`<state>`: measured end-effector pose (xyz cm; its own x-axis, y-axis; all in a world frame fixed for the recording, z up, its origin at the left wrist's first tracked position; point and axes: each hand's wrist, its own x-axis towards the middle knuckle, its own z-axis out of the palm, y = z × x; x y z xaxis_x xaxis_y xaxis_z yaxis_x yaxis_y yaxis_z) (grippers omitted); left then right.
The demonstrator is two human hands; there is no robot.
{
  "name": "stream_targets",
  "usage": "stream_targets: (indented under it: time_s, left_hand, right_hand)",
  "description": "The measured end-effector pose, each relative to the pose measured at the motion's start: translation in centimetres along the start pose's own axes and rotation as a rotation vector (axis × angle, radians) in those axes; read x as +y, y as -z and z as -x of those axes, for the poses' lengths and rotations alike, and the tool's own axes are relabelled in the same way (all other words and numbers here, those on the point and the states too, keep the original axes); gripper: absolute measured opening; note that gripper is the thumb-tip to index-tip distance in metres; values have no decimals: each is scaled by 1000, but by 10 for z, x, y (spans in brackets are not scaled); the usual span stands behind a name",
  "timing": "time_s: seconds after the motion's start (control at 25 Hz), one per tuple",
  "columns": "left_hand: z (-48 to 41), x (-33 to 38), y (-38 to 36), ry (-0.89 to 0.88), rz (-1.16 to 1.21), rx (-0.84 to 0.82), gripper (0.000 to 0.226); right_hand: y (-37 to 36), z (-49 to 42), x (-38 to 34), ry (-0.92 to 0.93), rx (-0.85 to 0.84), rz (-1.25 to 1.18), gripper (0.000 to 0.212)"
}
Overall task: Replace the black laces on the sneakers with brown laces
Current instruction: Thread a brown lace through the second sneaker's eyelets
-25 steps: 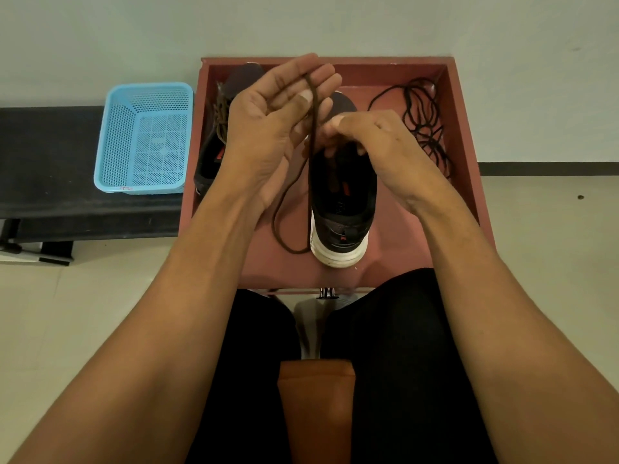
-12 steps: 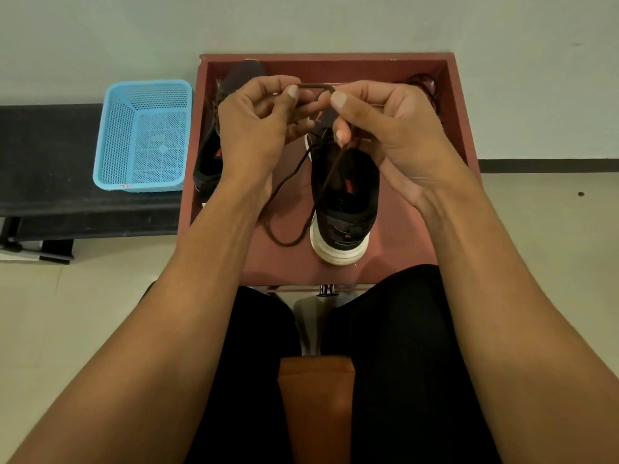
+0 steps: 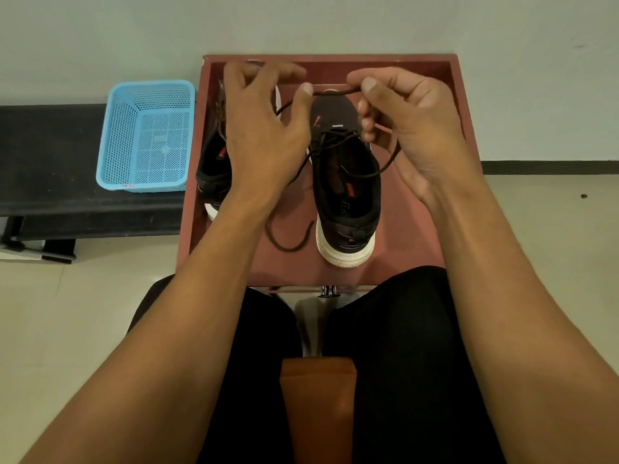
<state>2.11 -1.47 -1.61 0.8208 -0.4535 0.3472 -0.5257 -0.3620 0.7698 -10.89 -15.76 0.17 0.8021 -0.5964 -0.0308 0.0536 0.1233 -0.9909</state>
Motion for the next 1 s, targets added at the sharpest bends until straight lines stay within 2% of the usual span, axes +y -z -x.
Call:
stream_targets:
  time_s: [0.08, 0.2, 0.32, 0.48, 0.6, 0.72, 0.8, 1.0]
  left_hand:
    - [3, 14, -2, -169, -116, -92, 31]
    - [6, 19, -3, -165, -25, -221, 24]
    - [0, 9, 1, -40, 121, -134, 12]
    - [-6, -5, 6, 77, 136, -72, 14]
    - [-3, -2, 5, -25, -4, -104, 20]
    - [2, 9, -3, -150, -137, -211, 29]
    - [1, 9, -5, -139, -93, -222, 21]
    - [-6, -8, 9, 16, -51, -72, 10]
  right_hand:
    - [-3, 0, 2, 12, -69, 82, 19]
    - [-5, -3, 6, 24, -123, 170, 17]
    - [1, -5, 9, 21, -88, 160, 17]
    - [14, -9, 17, 2, 71, 75, 13]
    - [17, -10, 23, -7, 100, 83, 14]
    - [7, -10, 23, 22, 20, 146, 17]
    - [6, -11, 22, 33, -9, 169, 17]
    - [19, -10, 22, 8, 61, 101, 15]
